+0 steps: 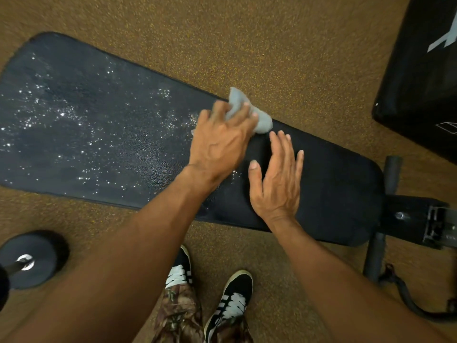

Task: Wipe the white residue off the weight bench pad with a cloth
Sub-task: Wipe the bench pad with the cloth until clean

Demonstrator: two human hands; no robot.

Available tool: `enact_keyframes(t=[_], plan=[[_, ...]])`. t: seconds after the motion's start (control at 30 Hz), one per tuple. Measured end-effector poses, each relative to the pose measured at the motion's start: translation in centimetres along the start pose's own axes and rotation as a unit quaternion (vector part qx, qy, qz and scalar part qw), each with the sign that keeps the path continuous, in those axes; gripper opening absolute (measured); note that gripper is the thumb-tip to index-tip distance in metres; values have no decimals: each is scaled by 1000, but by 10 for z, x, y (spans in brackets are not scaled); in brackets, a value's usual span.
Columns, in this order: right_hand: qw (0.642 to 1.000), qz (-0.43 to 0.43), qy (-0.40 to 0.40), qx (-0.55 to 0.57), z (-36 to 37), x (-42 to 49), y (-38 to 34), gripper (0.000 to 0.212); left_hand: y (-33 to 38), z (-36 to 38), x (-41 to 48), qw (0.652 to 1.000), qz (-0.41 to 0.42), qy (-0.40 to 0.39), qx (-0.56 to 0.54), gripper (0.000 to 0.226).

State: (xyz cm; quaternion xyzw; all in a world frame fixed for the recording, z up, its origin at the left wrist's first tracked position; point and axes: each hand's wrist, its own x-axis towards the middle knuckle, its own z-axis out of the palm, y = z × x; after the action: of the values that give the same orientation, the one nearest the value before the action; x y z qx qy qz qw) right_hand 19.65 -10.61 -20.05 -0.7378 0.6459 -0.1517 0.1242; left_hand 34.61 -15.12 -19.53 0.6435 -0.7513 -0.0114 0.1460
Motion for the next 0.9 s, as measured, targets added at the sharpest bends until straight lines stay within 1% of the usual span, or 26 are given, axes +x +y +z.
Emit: enact_keyframes(t=[0.07, 0.17, 0.23, 0.27, 0.33, 0.4, 0.5, 0.57, 0.63, 0.67, 0.73, 0.8, 0.83, 0.9], plan=[[1000, 0, 5, 22, 0, 0, 1, 68, -7, -4, -25, 998, 61, -1, -23, 32], [1000, -4, 8, 27, -1, 0, 1, 70, -38, -16, -59, 997, 78, -5, -16, 34], [1000, -5, 10, 16, 0, 0, 1, 70, -52, -20, -57, 999, 53, -5, -3, 34], [1000, -5, 10, 12, 0, 0, 1, 69, -52, -21, -49, 1000, 28, -3, -3, 32], [1000, -6, 8, 6, 0, 0, 0, 69, -42, -20, -25, 999, -31, -5, 9, 29], [1000, -10, 9, 2, 1, -1, 1, 67, -25, -18, -12, 998, -52, -8, 18, 29], [1000, -15, 4, 9, 1, 0, 2, 65, -8, -18, -39, 1000, -3, -20, -3, 30], [1000, -15, 1, 5, 1, -1, 2, 65, -16, -24, -67, 999, 30, -23, -13, 31], [1000, -15, 0, -6, 0, 0, 1, 66, -32, -32, -83, 999, 38, -32, 11, 32], [1000, -15, 0, -11, 0, -1, 1, 66, -39, -34, -84, 999, 24, -39, 29, 34], [1000, -16, -1, -13, 0, -1, 0, 65, -45, -35, -76, 997, -40, -43, 46, 36], [1000, -16, -1, -8, 0, -1, 0, 63, -30, -30, -64, 993, -105, -50, 27, 35], [1000, -17, -1, -2, 0, -2, 1, 63, -19, -27, -62, 992, -115, -51, 10, 35], [1000, -17, -2, 22, 0, -3, 2, 62, -2, -20, -72, 995, -79, -51, -29, 36]])
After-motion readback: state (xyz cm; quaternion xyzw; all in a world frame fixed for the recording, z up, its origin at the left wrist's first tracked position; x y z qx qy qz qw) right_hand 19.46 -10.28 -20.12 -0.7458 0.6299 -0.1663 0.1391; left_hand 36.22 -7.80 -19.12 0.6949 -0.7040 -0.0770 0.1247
